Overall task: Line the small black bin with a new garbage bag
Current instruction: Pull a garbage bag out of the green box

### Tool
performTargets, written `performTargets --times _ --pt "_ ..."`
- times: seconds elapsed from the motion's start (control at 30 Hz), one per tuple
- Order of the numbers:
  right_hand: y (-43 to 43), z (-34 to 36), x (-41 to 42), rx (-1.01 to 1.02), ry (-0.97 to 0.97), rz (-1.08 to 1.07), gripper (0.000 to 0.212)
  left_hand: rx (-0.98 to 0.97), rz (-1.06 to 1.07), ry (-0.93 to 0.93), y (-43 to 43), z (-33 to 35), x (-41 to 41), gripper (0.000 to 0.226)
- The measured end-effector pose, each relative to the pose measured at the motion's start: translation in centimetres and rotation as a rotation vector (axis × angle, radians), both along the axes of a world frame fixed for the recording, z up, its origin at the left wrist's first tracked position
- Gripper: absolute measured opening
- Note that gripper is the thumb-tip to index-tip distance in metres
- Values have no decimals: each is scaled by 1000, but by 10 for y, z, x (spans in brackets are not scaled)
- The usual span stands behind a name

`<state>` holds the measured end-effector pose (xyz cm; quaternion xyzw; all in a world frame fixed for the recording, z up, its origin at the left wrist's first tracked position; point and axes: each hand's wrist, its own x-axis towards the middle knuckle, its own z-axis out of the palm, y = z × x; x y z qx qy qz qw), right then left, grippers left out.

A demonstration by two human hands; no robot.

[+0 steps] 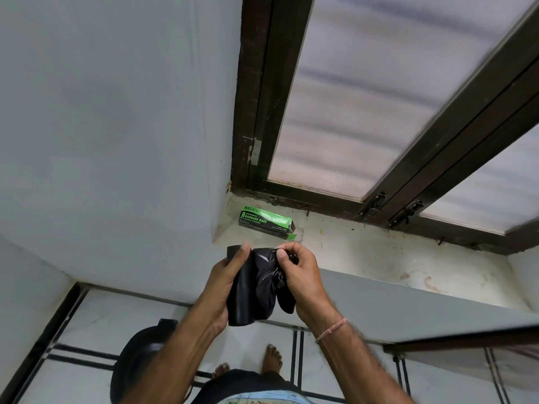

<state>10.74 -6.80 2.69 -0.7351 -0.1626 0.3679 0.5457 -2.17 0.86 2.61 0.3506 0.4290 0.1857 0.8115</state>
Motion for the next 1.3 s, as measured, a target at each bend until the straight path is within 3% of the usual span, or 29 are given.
performTargets --times 0.23,0.43,0.7,1.03,1.3 --pt "0 11 -2 59 105 98 33 -9 5 -35 1 3 0 58" --pt "-2 11 -3 96 57 101 17 -1 0 -44 0 6 0 57" --pt "-7 13 1 92 99 192 29 -24 67 -8 5 5 -1 55" --pt "-4 6 1 138 152 52 13 -24 49 -60 0 5 4 52" --pt "-2 0 -7 178 249 -16 7 -158 108 -76 -2 -6 10 58"
